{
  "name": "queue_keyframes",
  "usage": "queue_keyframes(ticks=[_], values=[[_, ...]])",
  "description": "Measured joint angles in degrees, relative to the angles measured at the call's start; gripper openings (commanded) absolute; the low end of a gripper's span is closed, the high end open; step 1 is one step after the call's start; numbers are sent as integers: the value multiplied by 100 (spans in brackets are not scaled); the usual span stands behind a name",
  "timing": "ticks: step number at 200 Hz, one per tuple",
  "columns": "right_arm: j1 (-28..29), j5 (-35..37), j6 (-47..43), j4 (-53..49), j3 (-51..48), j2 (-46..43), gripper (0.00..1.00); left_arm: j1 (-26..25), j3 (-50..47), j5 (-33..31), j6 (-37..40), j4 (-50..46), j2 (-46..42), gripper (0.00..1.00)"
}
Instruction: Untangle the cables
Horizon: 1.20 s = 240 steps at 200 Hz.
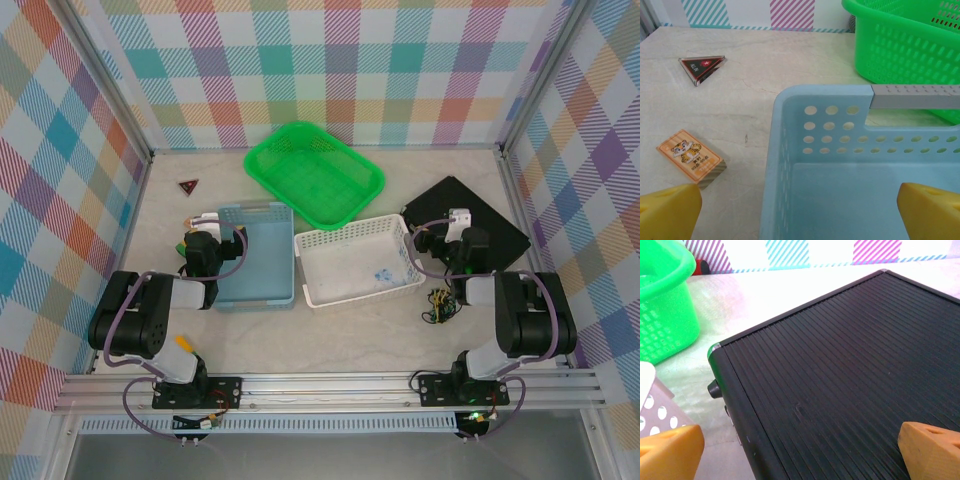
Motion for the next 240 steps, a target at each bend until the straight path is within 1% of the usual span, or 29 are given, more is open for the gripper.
queue_keyframes(ticks=[16,38,52,78,92,108,128,145,155,173,186,205,225,232,240], values=[[7,74,46,-595,105,-439,97,0,-68,-111,-42,-345,-437,100],[42,164,85,-1484,396,-1325,96,0,-70,-354,-120,-1014,-1480,100],[59,162,184,-2085,654,-1910,94,0,92,-470,-170,-1639,-2166,100],[68,-37,525,-3471,1370,-2667,88,-4,909,-533,-538,-3294,-3200,99],[70,-219,785,-4262,1725,-2942,84,-4,1515,-354,-798,-4181,-3565,98],[74,-358,1130,-5252,2041,-3213,81,-4,2179,216,-1005,-5056,-3803,98],[74,-398,1613,-6542,2334,-3517,77,-13,2806,1368,-1113,-5917,-3807,97],[74,-358,2055,-7659,2553,-3762,74,-83,3180,2487,-1161,-6583,-3536,94],[74,-289,2302,-8334,2719,-3875,73,-157,3329,3080,-1174,-6876,-3311,92],[74,-203,2710,-9392,2992,-3965,73,-363,3429,3891,-1113,-7250,-2841,91],[74,-229,2944,-9954,3071,-3963,72,-599,3427,4286,-990,-7506,-2570,91],[74,-313,3198,-10625,3014,-3910,69,-957,3425,4699,-774,-7665,-2387,91],[74,-376,3353,-10983,2747,-3875,66,-1228,3410,5090,-664,-7632,-2319,90],[74,-396,3377,-11060,2621,-3877,61,-1307,3403,5204,-623,-7615,-2275,90],[74,-439,3390,-11097,2476,-3875,60,-1399,3388,5320,-579,-7602,-2205,90]])
